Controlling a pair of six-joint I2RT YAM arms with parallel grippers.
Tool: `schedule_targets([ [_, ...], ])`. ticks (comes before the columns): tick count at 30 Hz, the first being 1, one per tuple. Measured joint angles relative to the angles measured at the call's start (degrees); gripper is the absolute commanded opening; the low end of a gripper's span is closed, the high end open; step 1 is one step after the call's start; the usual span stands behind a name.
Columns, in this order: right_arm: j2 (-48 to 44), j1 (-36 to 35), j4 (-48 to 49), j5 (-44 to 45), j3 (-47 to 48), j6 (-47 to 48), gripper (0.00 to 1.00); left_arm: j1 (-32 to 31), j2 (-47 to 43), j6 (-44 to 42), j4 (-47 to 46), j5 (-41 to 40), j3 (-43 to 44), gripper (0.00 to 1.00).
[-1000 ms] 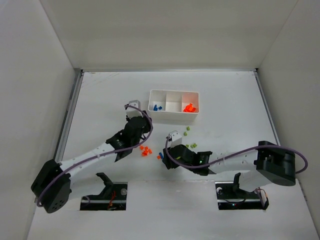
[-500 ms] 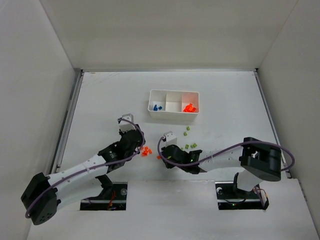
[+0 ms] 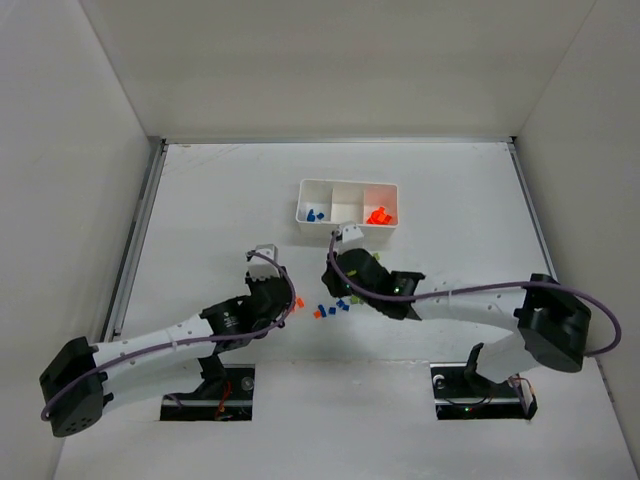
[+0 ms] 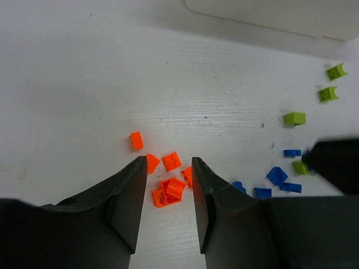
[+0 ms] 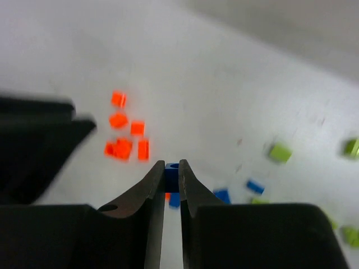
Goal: Sort the legos into containers by color
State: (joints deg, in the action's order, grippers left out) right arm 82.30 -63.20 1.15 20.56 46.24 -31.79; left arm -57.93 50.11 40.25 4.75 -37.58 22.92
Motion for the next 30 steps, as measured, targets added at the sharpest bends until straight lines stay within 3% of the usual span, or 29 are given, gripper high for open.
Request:
schedule_targets([
  [11,17.4,15.7,6.3,-2.3,23.4,7.7,0.22,-6.8,1.6,6.8,3.5,-3.8,-1.2,0.33],
  [15,23.4,17.5,6.6,-2.6,27.5,8.8,0.41,-8.1,2.6,9.0,4.4,-4.1,-1.5,0.33],
  [18,26.4,17.9,6.3,-3.1,29.4,9.4,0.55,-8.7,3.9,10.5,4.7,-4.1,-1.6,0.34],
  [30,21.7,17.8,7.0,-3.9,25.0,9.6,0.53,-10.2,14.4,13.9,4.3,-5.0,-1.4,0.34],
])
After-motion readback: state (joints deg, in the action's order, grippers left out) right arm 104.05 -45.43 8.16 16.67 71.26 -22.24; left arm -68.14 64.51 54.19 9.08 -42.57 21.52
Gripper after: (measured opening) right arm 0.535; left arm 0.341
